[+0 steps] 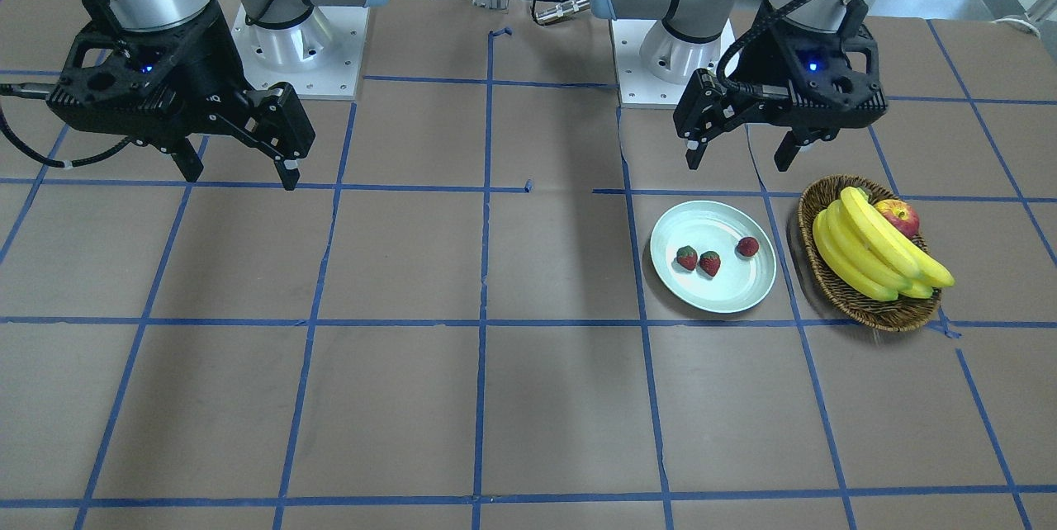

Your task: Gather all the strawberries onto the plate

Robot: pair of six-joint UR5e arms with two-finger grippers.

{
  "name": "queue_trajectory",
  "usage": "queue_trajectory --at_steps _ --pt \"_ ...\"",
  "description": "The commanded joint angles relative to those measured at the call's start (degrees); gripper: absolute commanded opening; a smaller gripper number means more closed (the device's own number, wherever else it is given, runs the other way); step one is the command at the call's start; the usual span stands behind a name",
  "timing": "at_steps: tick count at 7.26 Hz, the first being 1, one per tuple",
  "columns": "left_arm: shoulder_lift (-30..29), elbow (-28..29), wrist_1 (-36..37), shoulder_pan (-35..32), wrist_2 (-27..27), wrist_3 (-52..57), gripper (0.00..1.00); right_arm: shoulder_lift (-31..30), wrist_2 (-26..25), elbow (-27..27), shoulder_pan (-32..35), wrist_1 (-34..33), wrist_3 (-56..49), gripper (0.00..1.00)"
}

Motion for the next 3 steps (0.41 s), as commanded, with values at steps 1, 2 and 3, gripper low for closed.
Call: queue_trajectory --at_steps 1,2,3 --pt "-1.9 1.8 -1.1 0.0 -0.5 -0.4 1.00 0.2 0.1 -0.1 0.1 0.0 -0.2 1.00" --pt "-3.2 3.8 -1.1 0.0 -0.5 -0.4 1.00 0.1 0.1 -0.1 0.1 0.0 -0.2 1.00" --pt "-4.1 5.2 -1.1 0.0 -0.7 -0.4 1.00 0.2 0.1 -0.1 0.1 0.0 -0.2 1.00"
